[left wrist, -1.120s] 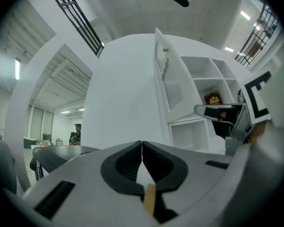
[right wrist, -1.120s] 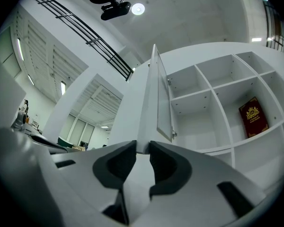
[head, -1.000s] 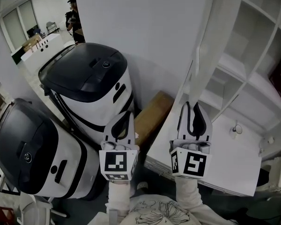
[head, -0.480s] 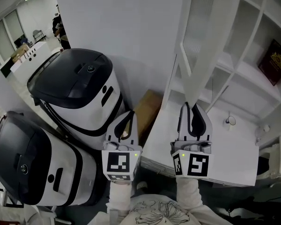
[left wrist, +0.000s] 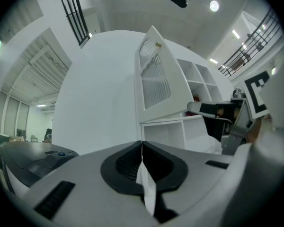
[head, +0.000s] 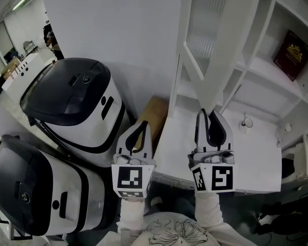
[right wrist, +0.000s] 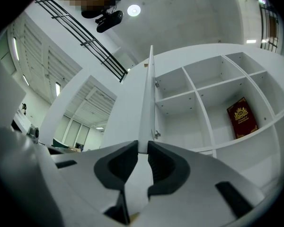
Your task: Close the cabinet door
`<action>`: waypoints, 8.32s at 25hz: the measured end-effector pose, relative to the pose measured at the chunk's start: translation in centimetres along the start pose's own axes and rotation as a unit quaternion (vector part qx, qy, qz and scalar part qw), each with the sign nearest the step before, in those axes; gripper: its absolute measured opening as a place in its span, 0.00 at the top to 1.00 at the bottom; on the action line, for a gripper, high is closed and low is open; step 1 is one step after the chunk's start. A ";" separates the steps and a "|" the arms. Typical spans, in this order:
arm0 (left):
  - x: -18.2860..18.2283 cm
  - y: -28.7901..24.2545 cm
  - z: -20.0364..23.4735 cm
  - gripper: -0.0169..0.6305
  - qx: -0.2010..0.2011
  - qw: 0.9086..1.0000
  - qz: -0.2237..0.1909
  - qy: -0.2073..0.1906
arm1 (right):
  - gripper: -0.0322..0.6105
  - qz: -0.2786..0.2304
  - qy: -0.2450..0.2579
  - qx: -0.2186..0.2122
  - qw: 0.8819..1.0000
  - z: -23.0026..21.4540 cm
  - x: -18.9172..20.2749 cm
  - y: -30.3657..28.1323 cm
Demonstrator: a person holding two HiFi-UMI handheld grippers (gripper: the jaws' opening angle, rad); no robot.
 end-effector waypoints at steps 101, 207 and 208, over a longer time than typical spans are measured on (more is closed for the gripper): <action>-2.0 -22.5 -17.6 0.97 0.003 1.000 0.027 -0.012 | 0.72 -0.007 -0.088 -0.107 0.990 -27.9 3.5 -7.7; -4.6 -15.6 -15.8 0.97 0.055 0.998 -0.033 0.012 | 0.93 0.051 0.044 0.125 0.990 -22.4 0.9 0.1; -4.7 -15.5 -15.9 0.97 0.056 0.998 -0.033 0.012 | 0.93 0.051 0.044 0.125 0.990 -22.4 0.9 0.2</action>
Point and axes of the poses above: the fingertips, and each gripper's own axes: y backward along the fingers, z to its left, x out of its underside, the point moved 9 cm from there along y, backward along the fingers, and after that the axes turned 6 degrees about -y, right-handed, at the moved point
